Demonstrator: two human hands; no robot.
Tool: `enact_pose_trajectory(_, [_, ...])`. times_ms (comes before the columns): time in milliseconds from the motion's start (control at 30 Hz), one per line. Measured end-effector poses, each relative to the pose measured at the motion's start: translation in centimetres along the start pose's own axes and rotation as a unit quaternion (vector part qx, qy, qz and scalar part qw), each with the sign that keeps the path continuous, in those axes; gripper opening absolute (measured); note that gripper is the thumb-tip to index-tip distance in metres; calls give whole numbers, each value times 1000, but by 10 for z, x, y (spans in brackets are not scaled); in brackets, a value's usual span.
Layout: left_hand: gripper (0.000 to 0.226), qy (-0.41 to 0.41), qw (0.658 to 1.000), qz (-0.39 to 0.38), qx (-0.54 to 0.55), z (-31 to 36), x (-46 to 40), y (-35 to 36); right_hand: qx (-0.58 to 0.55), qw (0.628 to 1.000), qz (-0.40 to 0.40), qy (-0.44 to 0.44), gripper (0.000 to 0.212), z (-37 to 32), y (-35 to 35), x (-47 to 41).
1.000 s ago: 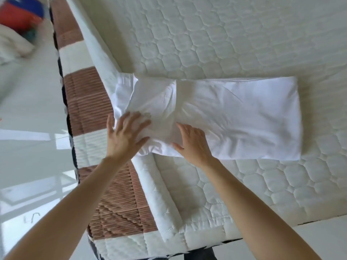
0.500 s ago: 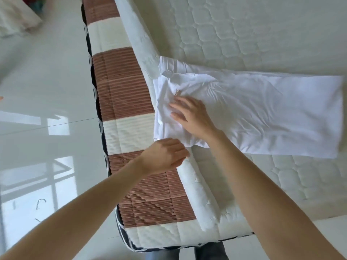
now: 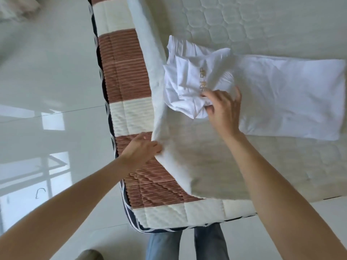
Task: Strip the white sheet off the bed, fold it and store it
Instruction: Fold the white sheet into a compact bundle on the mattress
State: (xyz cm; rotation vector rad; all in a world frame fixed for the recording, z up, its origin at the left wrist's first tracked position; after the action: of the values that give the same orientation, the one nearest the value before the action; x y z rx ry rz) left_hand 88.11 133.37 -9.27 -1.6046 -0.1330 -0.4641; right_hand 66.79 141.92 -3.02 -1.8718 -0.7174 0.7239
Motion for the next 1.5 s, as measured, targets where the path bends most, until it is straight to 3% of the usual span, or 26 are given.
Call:
enact_pose_trajectory(67, [34,-43,999,7,30,-14,35,12,-34,999,-20,-34,39,-2,-3,4])
enact_pose_trajectory(167, [8,-115,978,142,103,-40,60,-6,-82,983,-133,-92,53,-18,15,11])
enact_pose_trajectory(200, [11,-129,968,186,106,-47,57,-18,-98,979,-154,-90,52,-22,20,12])
enact_pose_trajectory(333, [23,-174,943,259,119,-59,11,-53,-106,988,-100,-41,37,-26,18,1])
enact_pose_trajectory(400, [35,-217,930,244,168,-67,-12,-60,-60,992,-112,-7,37,-27,30,-8])
enact_pose_trajectory(500, [74,-246,901,84,348,-69,-45,-36,-54,965,-240,88,53,-26,68,-10])
enact_pose_trajectory(567, [87,-251,868,-6,429,-58,-59,-13,-93,951,-283,89,49,-27,89,-9])
enact_pose_trajectory(700, [60,-346,836,64,421,-71,-56,-1,-165,948,-260,84,42,-19,79,-18])
enact_pose_trajectory(800, [57,-334,841,25,424,-80,-55,-2,-38,986,-162,27,44,-6,55,-63])
enact_pose_trajectory(833, [62,-324,833,7,449,-81,-56,-6,18,986,-167,5,53,-2,55,-83])
enact_pose_trajectory(967, [87,-357,764,30,536,-86,-61,-20,115,932,-342,37,92,25,101,-127])
enact_pose_trajectory(1000, [86,-377,744,51,549,-89,-63,-21,118,929,-350,32,86,25,104,-131])
enact_pose_trajectory(1067, [88,-417,712,102,555,-101,-67,-23,81,961,-260,-58,46,12,92,-138])
enact_pose_trajectory(1133, [94,-421,715,159,535,-118,-74,-30,-17,975,-144,-165,23,2,61,-125])
enact_pose_trajectory(1233, [99,-326,775,199,504,-132,-98,-45,-56,965,-92,-239,29,10,32,-86])
enact_pose_trajectory(1300, [82,-261,825,186,466,-125,-112,-53,-36,963,-54,-262,26,17,21,-66])
enact_pose_trajectory(1367, [51,-236,854,202,418,-118,-118,-59,-29,959,-41,-277,28,23,20,-57])
enact_pose_trajectory(1433, [31,-245,855,250,383,-114,-116,-65,-36,961,-40,-270,29,25,22,-59])
enact_pose_trajectory(1500, [25,-265,844,294,362,-114,-111,-72,-34,973,-55,-220,41,28,24,-70])
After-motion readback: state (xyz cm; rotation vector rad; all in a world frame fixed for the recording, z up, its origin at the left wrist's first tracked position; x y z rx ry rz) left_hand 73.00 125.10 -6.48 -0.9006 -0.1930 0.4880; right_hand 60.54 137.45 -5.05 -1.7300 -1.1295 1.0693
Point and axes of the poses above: each hand's wrist, its own x-axis away from the middle knuckle, its own y-axis out of the palm, z = x × y, the point moved 7 cm from there along -x, towards the middle knuckle, and after that the axes turned 5 degrees about -x, right-handed, at the moved point
